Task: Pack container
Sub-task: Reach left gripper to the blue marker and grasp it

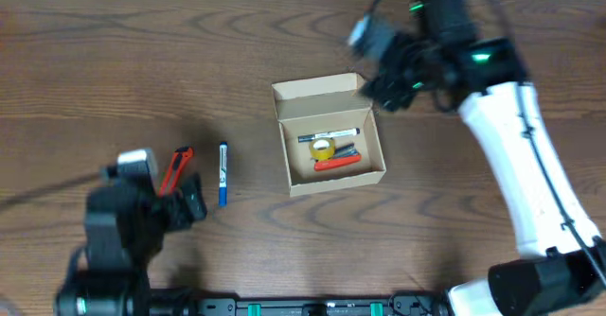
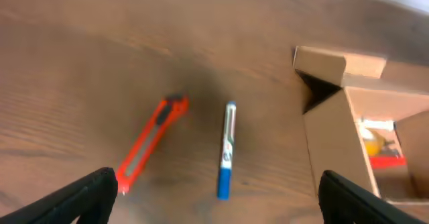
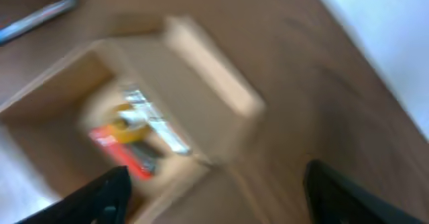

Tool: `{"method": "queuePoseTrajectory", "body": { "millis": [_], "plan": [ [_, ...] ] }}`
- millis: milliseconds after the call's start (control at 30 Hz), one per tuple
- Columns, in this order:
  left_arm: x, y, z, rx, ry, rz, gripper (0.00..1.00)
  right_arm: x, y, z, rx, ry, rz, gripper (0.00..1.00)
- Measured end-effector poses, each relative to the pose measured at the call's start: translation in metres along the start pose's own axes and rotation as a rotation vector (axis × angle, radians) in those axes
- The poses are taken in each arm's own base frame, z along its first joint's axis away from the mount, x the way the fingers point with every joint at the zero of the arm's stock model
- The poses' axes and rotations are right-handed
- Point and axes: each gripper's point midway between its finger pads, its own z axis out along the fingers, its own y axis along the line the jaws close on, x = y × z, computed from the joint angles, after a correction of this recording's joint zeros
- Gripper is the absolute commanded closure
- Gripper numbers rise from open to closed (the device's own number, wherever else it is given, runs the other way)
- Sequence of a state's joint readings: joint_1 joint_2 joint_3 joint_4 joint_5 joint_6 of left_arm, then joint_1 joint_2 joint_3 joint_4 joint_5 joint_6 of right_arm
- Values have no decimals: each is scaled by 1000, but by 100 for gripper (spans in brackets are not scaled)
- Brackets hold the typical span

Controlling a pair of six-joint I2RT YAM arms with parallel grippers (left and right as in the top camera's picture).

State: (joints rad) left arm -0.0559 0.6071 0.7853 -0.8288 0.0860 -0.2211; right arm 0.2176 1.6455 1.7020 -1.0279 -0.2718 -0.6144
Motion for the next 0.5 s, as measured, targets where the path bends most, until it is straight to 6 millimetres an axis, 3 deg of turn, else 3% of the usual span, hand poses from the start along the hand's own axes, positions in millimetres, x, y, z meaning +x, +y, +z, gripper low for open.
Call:
{"method": "queuePoseTrajectory", "body": {
  "millis": [133, 233, 367, 500],
  "plan": [
    [-21, -10, 8, -46, 238, -9, 5, 48, -76, -31, 183, 21, 350, 15],
    [-36, -16, 18, -77, 404, 17, 5, 89, -111, -51, 273, 51, 556, 14],
    [-46, -20, 42, -93, 521, 38, 5, 124, -136, -70, 347, 67, 703, 14],
    [-30, -15, 74, -118, 649, 43, 0, 147, -151, -84, 391, 69, 783, 10]
  ]
}}
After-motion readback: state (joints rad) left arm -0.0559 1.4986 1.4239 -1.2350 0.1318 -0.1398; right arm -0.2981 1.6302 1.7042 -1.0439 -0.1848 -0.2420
